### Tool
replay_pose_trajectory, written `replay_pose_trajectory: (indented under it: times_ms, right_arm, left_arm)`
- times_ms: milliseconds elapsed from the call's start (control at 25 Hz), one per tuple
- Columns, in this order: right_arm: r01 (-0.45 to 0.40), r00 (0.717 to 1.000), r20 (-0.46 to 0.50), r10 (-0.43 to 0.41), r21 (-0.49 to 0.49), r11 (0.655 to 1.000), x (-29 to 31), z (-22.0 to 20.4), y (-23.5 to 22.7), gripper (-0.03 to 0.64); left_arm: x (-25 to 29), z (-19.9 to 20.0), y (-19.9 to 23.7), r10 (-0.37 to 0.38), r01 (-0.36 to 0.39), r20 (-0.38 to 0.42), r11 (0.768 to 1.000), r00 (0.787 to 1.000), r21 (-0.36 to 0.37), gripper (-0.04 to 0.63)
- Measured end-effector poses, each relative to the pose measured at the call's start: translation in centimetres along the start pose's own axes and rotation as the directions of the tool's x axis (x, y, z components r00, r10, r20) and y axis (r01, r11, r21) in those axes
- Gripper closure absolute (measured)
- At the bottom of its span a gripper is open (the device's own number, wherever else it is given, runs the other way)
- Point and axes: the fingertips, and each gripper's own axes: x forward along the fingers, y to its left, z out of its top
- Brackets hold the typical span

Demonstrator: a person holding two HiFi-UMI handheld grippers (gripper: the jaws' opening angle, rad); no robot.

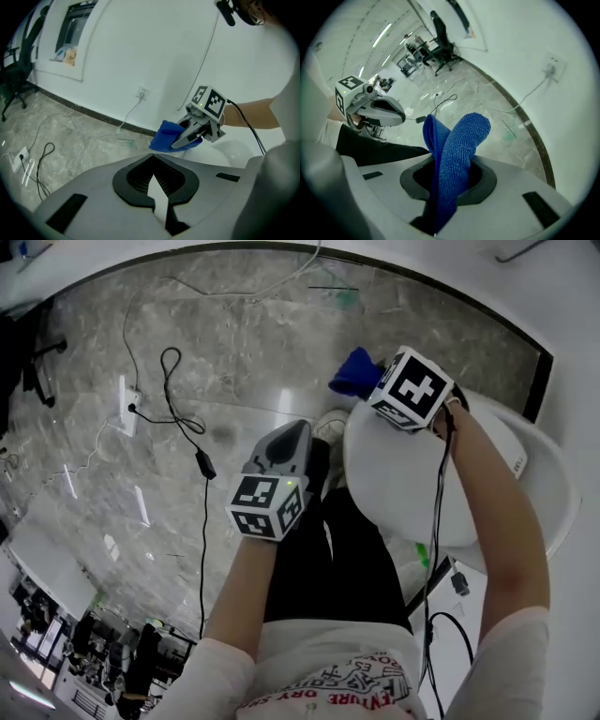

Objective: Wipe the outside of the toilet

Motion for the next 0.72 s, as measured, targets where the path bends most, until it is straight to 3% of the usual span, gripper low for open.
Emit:
replay_pose_trajectory:
  times_ms: [200, 400, 520, 720]
  right_arm:
    - [0.112, 0.98, 0.139, -0.145, 0.223, 0.968, -7.8, -4.4, -3.3, 0.545]
    - [0.156, 0.937, 0.216, -0.276, 0.448, 0.88, -14.1, -10.5, -5.3, 0.545]
    - [0.153, 0.898, 0.259, -0.356, 0.575, 0.804, -17.2, -14.6, -5.2, 0.545]
    - [0.127, 0.81, 0.291, -0.51, 0.761, 0.636, -21.3, -22.1, -3.4, 0.545]
  left_arm:
    - [3.4, 5.1, -6.9, -0.117, 0.122, -0.049, 0.983, 0.992, 0.134, 0.589]
    - [6.9, 8.5, -14.5, -0.219, 0.249, -0.138, 0.932, 0.966, 0.263, 0.589]
    - [8.8, 9.2, -19.6, -0.29, 0.343, -0.198, 0.879, 0.936, 0.33, 0.589]
    - [10.9, 8.0, -28.4, -0.387, 0.506, -0.337, 0.744, 0.858, 0.435, 0.589]
